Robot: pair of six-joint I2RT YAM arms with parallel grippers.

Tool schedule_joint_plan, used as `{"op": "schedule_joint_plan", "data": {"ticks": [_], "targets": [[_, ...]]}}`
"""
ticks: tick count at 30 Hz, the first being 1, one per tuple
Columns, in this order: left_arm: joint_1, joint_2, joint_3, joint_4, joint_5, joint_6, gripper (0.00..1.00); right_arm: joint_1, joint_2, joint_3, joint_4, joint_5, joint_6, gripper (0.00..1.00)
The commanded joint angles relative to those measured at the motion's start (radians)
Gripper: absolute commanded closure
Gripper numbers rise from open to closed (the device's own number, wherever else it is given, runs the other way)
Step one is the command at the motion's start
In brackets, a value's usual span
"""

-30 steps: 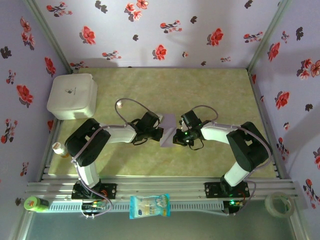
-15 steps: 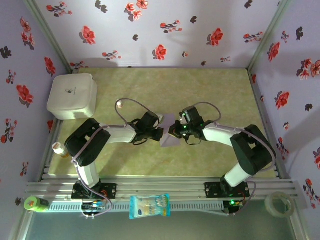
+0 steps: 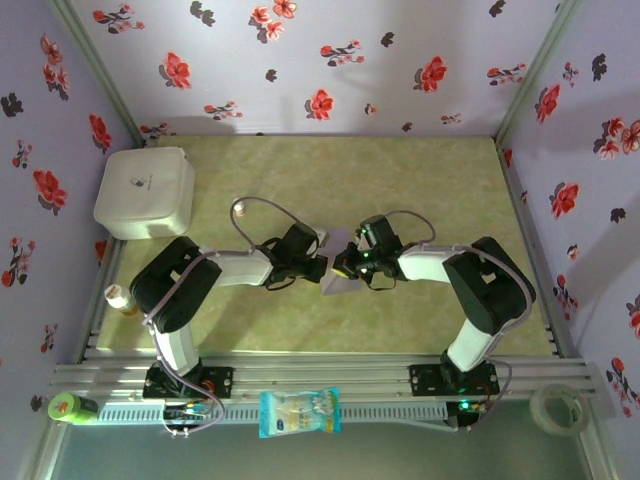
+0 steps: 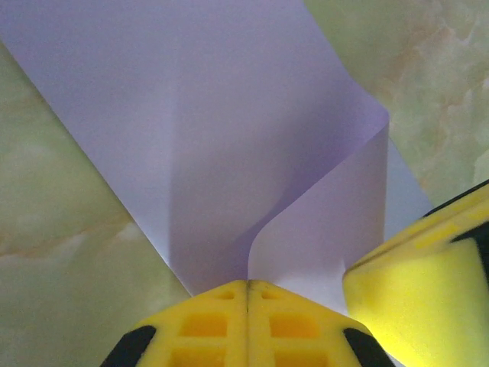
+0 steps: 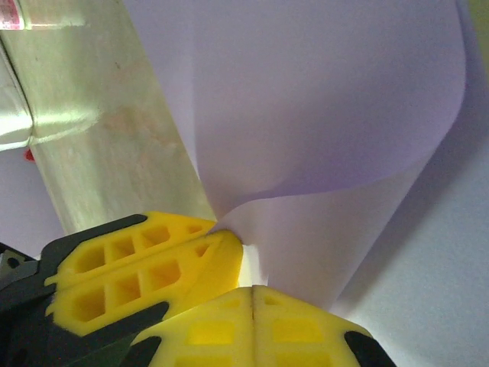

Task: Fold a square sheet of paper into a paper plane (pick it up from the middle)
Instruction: Fold the triangle a second time at the center of the table.

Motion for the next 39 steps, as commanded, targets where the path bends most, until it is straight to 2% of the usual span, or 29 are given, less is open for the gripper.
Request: {"op": "schedule_joint_plan", "data": {"ticks": [1,19,28,33,39], "targets": [[0.007,0.024,-0.004,-0.01,0.013,-0.001,1.0,-0.002,0.014,0.023,0.01,-0.002,0.011,1.0],[0.007,0.03,0.0,-0.017,0.016,0.004,1.0,-0.005,0.034,-0.068,-0.024,0.091,0.037,0.99],[0.006,0.03,0.004,-0.028,0.018,0.008,1.0,-0.023,-0.066,-0.017,-0.061,0.081,0.016,0.98],[0.005,0.03,0.004,-0.028,0.018,0.007,1.0,-0.048,-0.012,0.024,-0.037,0.054,0.018,0.99],[0.006,0.031,0.005,-0.028,0.02,0.007,1.0,-0.078,0.05,-0.003,-0.038,0.104,0.022,1.0]]}}
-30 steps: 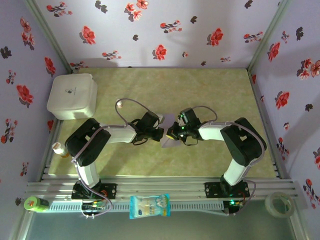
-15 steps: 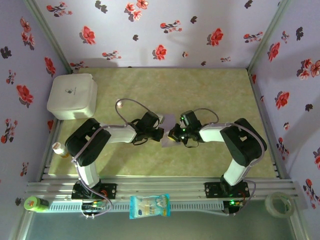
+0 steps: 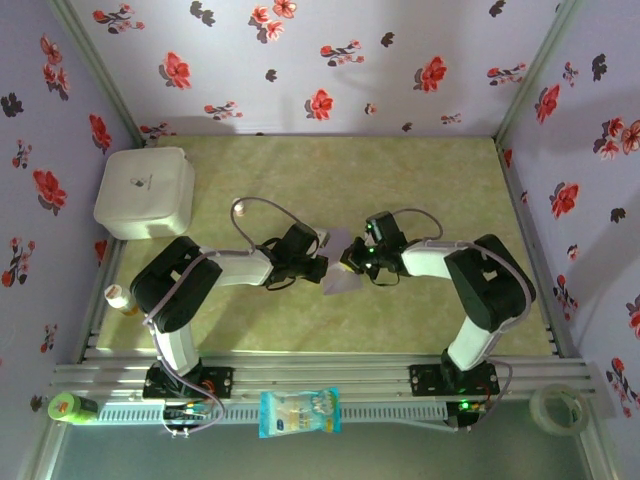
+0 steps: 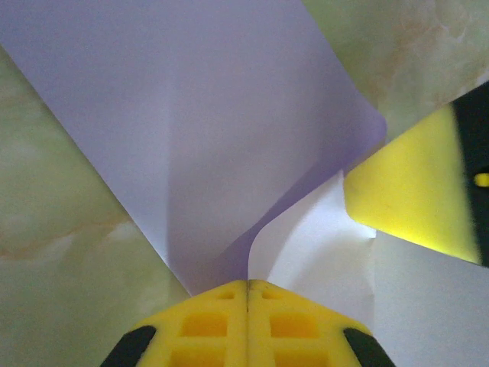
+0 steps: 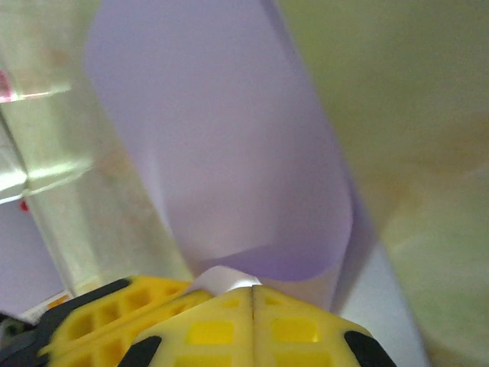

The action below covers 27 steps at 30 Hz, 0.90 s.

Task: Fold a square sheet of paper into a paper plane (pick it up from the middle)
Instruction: Fold the triangle a second time at the center of the table.

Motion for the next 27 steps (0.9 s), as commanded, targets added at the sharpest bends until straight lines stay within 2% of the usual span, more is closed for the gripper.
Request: {"op": "schedule_joint_plan", "data": {"ticks": [1,7,13,18,27], "targets": [[0.006,0.029,0.005,-0.03,0.007,0.007,1.0,-0.024,0.033,-0.025,-0.015,0.043,-0.001,1.0],[0.006,0.024,0.004,-0.038,0.008,0.012,1.0,-0.051,0.009,-0.087,0.008,0.036,0.025,1.0],[0.006,0.026,0.007,-0.041,0.009,0.012,1.0,-0.06,-0.039,0.003,0.005,-0.053,-0.004,0.99],[0.005,0.029,0.013,-0.043,0.009,0.012,1.0,-0.068,0.022,0.036,0.021,-0.061,-0.006,1.0],[0.005,0.026,0.003,-0.043,0.01,0.013,1.0,-0.108,0.06,-0.062,0.023,0.066,0.016,1.0]]}}
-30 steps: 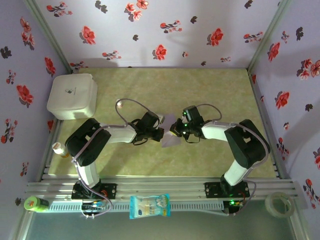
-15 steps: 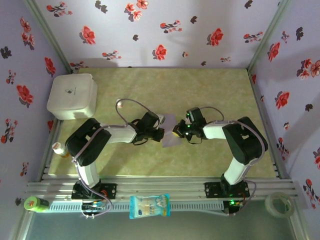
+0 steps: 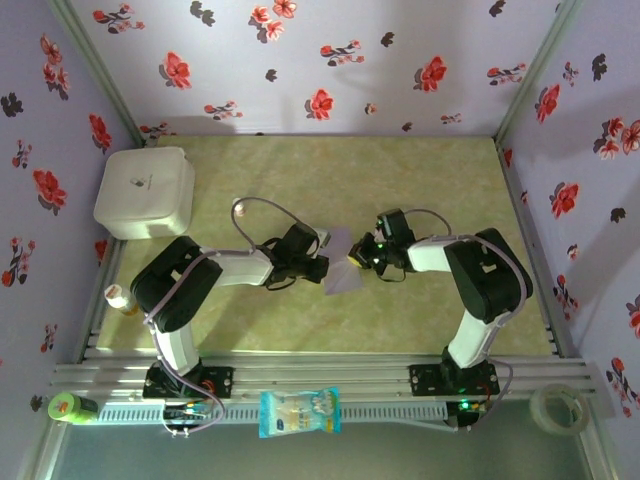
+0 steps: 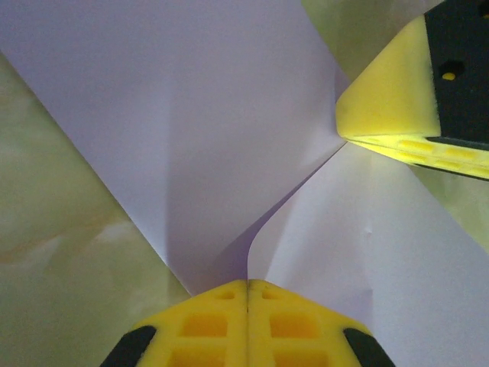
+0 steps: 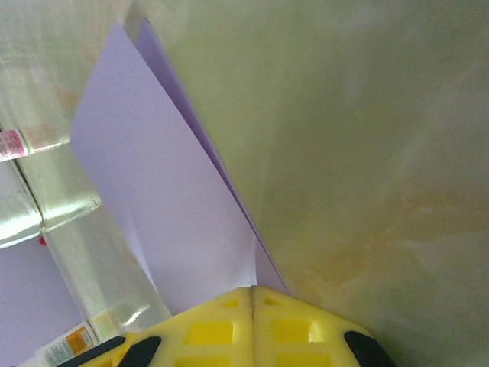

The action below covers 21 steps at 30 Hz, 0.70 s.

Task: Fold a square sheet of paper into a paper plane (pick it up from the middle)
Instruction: Fold the triangle a second time at the center of the table.

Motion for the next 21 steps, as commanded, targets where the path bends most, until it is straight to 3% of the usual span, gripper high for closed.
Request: {"op": "schedule_joint_plan", "data": {"ticks": [1,5,11,17,21], "targets": [[0.005,0.024,0.004,-0.048,-0.001,0.012,1.0,-0.025,0.021,-0.056,-0.042,0.094,0.007,1.0],[0.006,0.025,0.005,-0.048,-0.001,0.011,1.0,-0.042,-0.002,-0.088,0.009,0.118,0.027,1.0],[0.005,0.027,0.008,-0.05,0.002,0.014,1.0,-0.04,-0.072,-0.098,0.156,0.024,0.046,0.97],[0.005,0.022,0.012,-0.057,0.003,0.017,1.0,-0.011,-0.095,-0.09,0.165,-0.091,0.033,0.97],[0.004,0.021,0.008,-0.051,0.003,0.014,1.0,0.033,-0.1,-0.078,0.104,-0.076,0.015,0.97]]}}
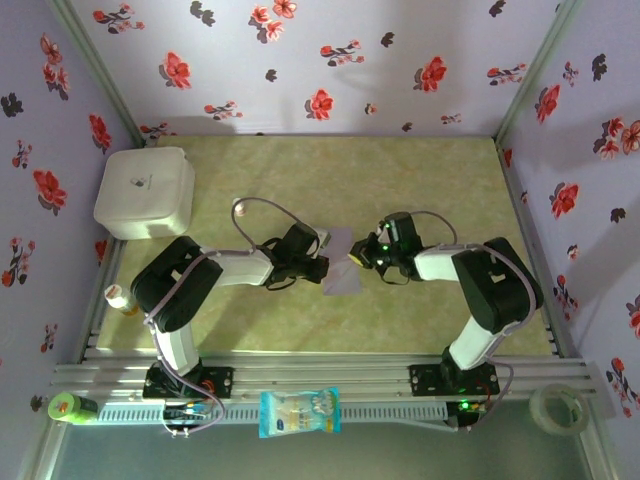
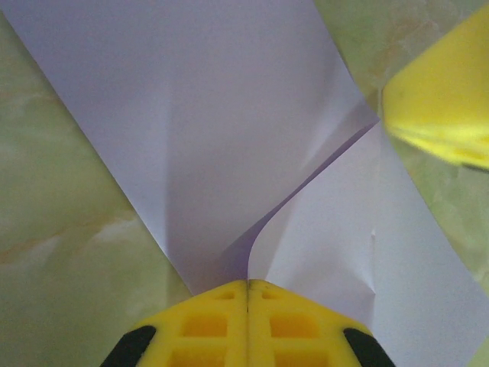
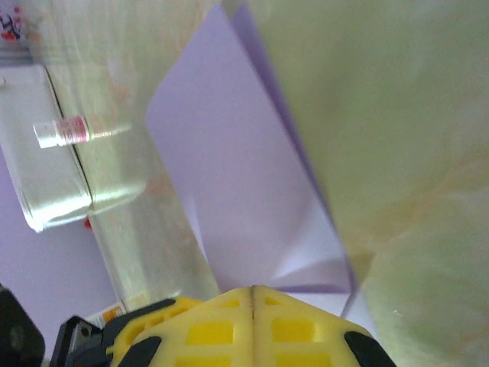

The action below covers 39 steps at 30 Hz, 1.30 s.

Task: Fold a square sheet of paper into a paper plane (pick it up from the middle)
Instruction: Fold the triangle a second time at the center of the table.

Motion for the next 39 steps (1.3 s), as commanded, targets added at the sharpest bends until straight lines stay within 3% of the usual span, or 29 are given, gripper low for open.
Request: {"op": "schedule_joint_plan", "data": {"ticks": [1,16,20,23,26,29,33,39], "targets": [[0.005,0.019,0.006,-0.048,0.0,0.013,1.0,0.033,-0.013,0.018,-0.051,-0.02,-0.019,0.97],[0.005,0.016,0.016,-0.047,0.007,0.014,0.99,0.053,0.056,0.001,-0.224,0.115,-0.069,1.0],[0.005,-0.02,0.027,-0.052,0.007,-0.003,0.9,0.052,0.052,-0.019,-0.225,0.127,-0.065,1.0],[0.005,-0.064,0.041,-0.071,-0.005,-0.033,0.73,0.052,0.054,-0.02,-0.217,0.125,-0.064,1.0],[0.007,-0.109,0.046,-0.106,-0.031,-0.088,0.7,0.049,0.055,-0.018,-0.217,0.124,-0.067,1.0],[0.007,-0.154,0.022,-0.097,-0.018,-0.165,0.72,0.046,0.055,-0.015,-0.217,0.122,-0.067,1.0],[-0.003,-0.19,-0.016,-0.031,0.078,-0.247,0.84,0.045,0.052,-0.015,-0.218,0.122,-0.067,1.0],[-0.037,-0.123,-0.01,0.047,0.232,-0.34,0.93,0.045,0.053,-0.012,-0.217,0.123,-0.063,1.0]]}}
